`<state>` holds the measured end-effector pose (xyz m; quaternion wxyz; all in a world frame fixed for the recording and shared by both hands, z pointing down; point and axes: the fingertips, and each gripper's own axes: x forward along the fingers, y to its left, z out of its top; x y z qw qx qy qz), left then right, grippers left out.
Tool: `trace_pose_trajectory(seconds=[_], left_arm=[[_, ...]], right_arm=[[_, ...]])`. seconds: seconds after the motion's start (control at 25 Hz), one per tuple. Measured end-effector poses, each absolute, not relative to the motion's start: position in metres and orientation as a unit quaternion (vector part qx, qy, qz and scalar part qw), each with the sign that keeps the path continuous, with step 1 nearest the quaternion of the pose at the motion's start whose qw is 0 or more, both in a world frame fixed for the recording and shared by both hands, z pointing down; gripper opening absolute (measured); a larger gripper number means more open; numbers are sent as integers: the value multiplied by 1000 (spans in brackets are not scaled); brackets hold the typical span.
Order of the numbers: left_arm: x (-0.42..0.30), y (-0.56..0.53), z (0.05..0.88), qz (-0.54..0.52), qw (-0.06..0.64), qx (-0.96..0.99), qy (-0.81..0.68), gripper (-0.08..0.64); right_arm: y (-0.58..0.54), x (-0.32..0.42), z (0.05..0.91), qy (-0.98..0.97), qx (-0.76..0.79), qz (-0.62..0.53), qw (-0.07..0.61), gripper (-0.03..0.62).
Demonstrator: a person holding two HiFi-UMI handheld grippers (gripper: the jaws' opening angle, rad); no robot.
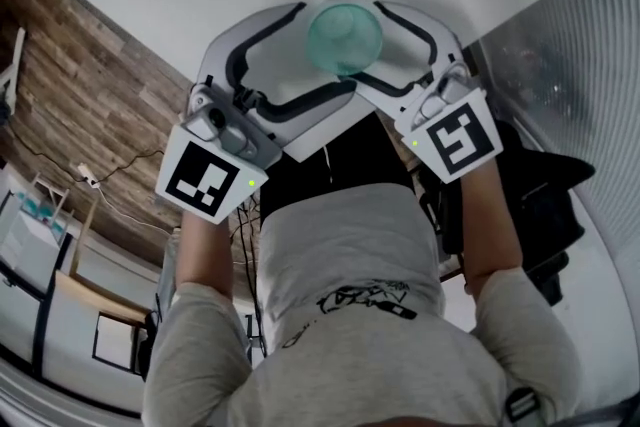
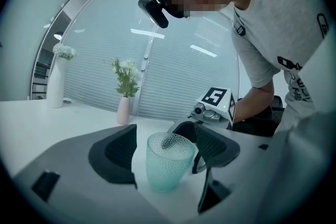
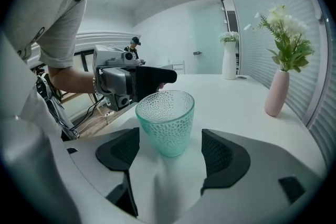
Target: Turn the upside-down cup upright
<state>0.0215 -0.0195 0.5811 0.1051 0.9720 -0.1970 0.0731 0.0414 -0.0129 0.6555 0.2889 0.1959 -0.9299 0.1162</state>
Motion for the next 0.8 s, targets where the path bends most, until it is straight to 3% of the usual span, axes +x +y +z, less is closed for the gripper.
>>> trace_pose_trajectory(seconds=[0.32, 0.8], left_arm=[[28, -17, 545, 64, 123, 965, -222, 346], [12, -25, 487, 23, 163, 950, -266, 335]], right_arm=[[3, 71, 620, -928, 179, 106, 309, 364], [-23, 73, 545, -937, 235, 96, 240, 360]])
